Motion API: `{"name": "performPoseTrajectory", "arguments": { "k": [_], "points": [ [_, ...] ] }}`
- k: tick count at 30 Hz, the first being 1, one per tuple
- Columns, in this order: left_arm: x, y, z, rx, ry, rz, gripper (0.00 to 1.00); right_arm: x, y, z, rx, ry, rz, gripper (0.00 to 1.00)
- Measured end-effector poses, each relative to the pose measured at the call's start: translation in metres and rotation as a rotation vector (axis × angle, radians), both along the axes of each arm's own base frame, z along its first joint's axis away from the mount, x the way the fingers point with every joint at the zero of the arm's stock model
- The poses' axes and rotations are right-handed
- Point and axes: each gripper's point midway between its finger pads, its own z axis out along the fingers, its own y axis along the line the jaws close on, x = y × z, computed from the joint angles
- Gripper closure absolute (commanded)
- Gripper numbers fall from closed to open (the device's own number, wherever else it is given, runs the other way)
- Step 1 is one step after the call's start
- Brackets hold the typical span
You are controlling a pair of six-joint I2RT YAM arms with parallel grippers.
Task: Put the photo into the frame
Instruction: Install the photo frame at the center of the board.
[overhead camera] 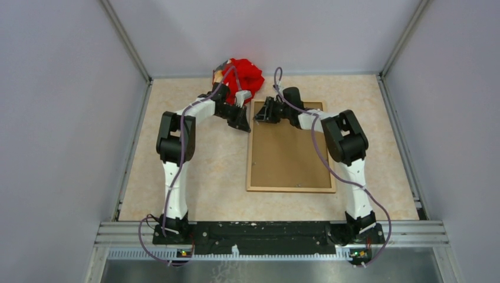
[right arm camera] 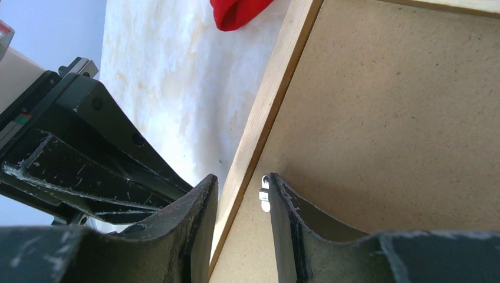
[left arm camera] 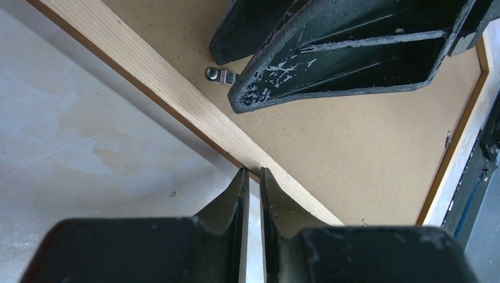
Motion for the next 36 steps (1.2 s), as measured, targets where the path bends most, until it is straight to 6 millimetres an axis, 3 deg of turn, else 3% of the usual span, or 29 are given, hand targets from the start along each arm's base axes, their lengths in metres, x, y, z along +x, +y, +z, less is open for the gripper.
{"name": "performPoseTrajectory", "arguments": {
  "k": [36],
  "points": [
    [0.000,0.000,0.000,-0.002,0.000,-0.001,0.85,-0.021,-0.006,-0.002,0.011,0.011,0.010,0.62]
  ]
}}
